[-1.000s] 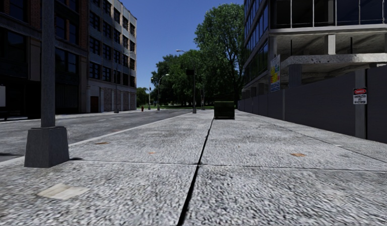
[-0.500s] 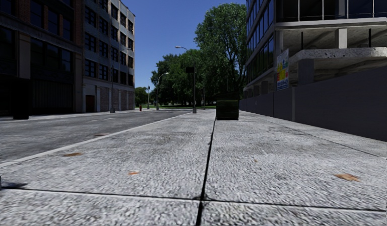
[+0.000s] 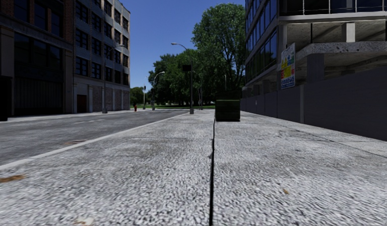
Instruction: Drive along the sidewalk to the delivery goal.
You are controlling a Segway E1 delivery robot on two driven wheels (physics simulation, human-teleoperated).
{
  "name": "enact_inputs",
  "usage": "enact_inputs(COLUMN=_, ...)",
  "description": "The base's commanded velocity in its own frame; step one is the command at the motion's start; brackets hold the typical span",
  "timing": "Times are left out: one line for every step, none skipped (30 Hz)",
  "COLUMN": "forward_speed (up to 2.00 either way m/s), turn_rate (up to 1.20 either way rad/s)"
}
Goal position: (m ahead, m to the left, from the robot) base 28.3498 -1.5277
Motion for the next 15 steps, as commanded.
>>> enact_inputs(forward_speed=2.00, turn_rate=0.00)
enact_inputs(forward_speed=2.00, turn_rate=0.00)
enact_inputs(forward_speed=2.00, turn_rate=0.00)
enact_inputs(forward_speed=2.00, turn_rate=0.00)
enact_inputs(forward_speed=2.00, turn_rate=0.00)
enact_inputs(forward_speed=2.00, turn_rate=0.00)
enact_inputs(forward_speed=2.00, turn_rate=0.00)
enact_inputs(forward_speed=2.00, turn_rate=0.00)
enact_inputs(forward_speed=2.00, turn_rate=0.00)
enact_inputs(forward_speed=2.00, turn_rate=0.00)
enact_inputs(forward_speed=2.00, turn_rate=0.00)
enact_inputs(forward_speed=2.00, turn_rate=0.00)
enact_inputs(forward_speed=2.00, turn_rate=0.00)
enact_inputs(forward_speed=2.00, turn_rate=0.00)
enact_inputs(forward_speed=2.00, turn_rate=0.00)
